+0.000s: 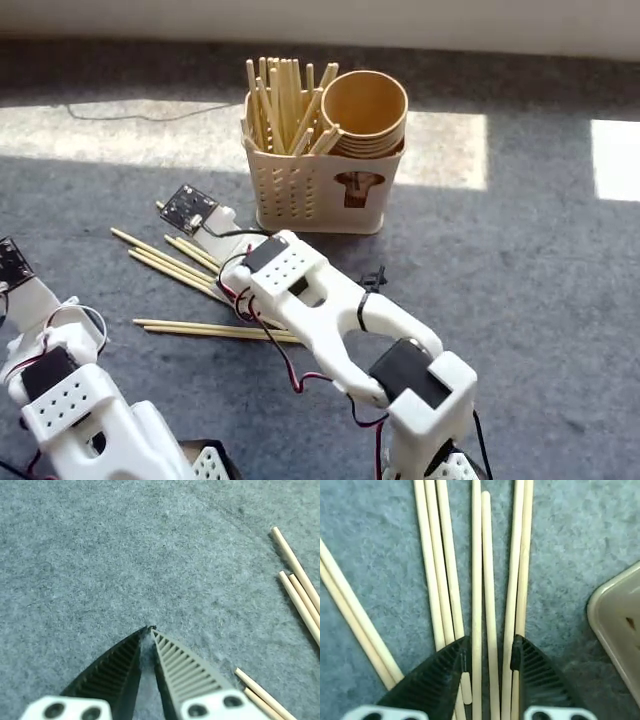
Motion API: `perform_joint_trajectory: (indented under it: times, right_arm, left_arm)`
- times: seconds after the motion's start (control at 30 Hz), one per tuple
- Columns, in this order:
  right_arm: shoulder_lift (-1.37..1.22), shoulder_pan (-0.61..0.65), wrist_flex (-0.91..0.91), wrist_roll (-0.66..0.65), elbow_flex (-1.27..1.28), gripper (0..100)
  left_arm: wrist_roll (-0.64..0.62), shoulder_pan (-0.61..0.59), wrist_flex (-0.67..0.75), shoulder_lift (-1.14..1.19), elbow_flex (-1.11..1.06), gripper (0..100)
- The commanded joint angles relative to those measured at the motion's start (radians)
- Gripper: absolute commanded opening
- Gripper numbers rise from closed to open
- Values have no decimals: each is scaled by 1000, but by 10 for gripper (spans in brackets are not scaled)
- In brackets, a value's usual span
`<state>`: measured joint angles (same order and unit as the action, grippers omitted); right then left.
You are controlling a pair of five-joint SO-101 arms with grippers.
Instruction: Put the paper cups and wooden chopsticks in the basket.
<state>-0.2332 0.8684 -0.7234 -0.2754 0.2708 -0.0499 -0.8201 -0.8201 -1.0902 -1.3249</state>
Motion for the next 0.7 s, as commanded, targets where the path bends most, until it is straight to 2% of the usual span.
perform_joint_trajectory:
  times: [0.0,0.2,0.4,0.67]
  right_arm:
    - [-22,-30,22,-14,-88,133]
    - [-88,-44,19,-14,-104,123]
    - [-91,-31,12,-18,-99,7]
    - [-91,-36,-208,-15,-108,6]
  left_arm:
    - [0,-7,20,-22,13,5]
    - [0,-7,20,-22,13,5]
    - [0,-7,20,-22,13,5]
    - [0,-7,20,-22,13,5]
